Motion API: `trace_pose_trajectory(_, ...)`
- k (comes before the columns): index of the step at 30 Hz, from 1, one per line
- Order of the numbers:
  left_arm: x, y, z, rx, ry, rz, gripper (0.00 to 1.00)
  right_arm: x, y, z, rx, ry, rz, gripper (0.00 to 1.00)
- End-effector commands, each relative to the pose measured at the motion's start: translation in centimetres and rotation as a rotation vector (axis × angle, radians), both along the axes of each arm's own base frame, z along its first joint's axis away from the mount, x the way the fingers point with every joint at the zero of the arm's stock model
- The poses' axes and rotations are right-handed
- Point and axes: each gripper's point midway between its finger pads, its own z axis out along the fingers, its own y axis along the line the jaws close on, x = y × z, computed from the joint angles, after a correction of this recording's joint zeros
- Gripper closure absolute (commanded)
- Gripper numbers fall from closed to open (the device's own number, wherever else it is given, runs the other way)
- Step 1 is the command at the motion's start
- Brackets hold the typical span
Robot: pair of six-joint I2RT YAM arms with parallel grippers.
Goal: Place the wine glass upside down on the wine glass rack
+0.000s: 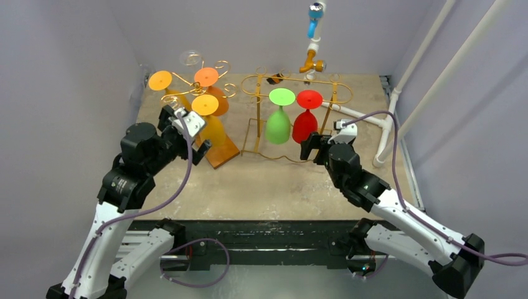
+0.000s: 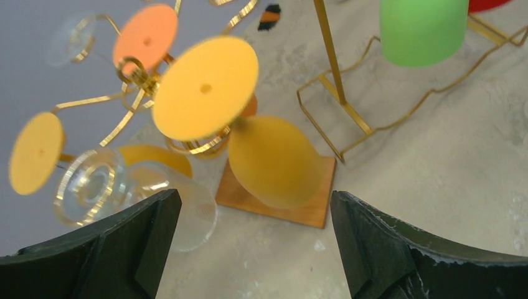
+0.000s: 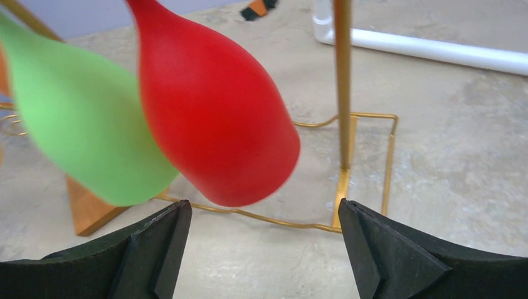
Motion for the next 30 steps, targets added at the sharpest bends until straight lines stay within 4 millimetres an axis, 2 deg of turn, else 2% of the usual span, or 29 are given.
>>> trace_pose_trajectory(1, -0.7, 1.2, -4.3, 0.008, 0.045, 0.054, 0.0, 0.9, -3.1, -2.3, -0.03, 0.06, -0.191, 0.01)
trace_pose_trajectory(3, -1.0, 1.5, -6.1, 0.007, 0.057, 0.071, 0.0, 1.4, -4.3, -3.1, -0.03, 0.073, -0.263, 0.01)
trace_pose_trajectory(9, -2.8, 3.5, -9.0, 0.049, 0.082, 0.126, 0.0, 2.6, -7.7, -3.4, 0.025, 0.079, -0.399, 0.01)
trace_pose_trajectory(13, -3.3, 4.7, -8.7, 0.062, 0.047, 0.176, 0.0, 3.4, -10.5, -4.4, 0.05, 0.094, -0.477, 0.01)
trace_pose_trajectory(17, -1.3, 6.2, -6.3, 0.066, -0.052, 0.292, 0.0, 4.0, -12.8, -5.9, 0.039, 0.114, -0.582, 0.01)
trace_pose_trajectory(22, 2.5, 6.8, -0.8, 0.051, -0.193, 0.383, 0.0, 5.1, -14.7, -6.5, 0.021, 0.096, -0.646, 0.01)
trace_pose_trajectory(24, 4.5, 7.6, 1.1, 0.031, -0.215, 0.423, 0.0, 5.3, -15.7, -6.8, 0.011, 0.109, -0.676, 0.01)
trace_pose_trajectory(25, 5.7, 8.5, 1.9, 0.011, -0.217, 0.437, 0.0, 5.4, -16.3, -6.8, 0.01, 0.111, -0.692, 0.01)
trace_pose_trajectory(26, 6.9, 10.3, 2.7, -0.034, -0.211, 0.461, 0.0, 5.4, -16.9, -6.9, 0.009, 0.111, -0.712, 0.01)
trace_pose_trajectory(27, 7.9, 13.1, 3.6, -0.087, -0.205, 0.488, 0.0, 5.3, -17.4, -6.9, 0.015, 0.111, -0.727, 0.01)
trace_pose_trajectory(28, 8.2, 18.2, 4.1, -0.14, -0.185, 0.567, 0.01, 5.3, -17.9, -6.9, 0.021, 0.104, -0.738, 0.01)
trace_pose_trajectory(29, 8.6, 21.7, 4.2, -0.225, -0.15, 0.575, 0.02, 5.3, -18.2, -6.9, 0.024, 0.093, -0.74, 0.01)
trace_pose_trajectory(30, 8.2, 23.7, 4.8, -0.314, -0.128, 0.519, 0.04, 5.4, -18.4, -6.9, 0.023, 0.084, -0.735, 0.01)
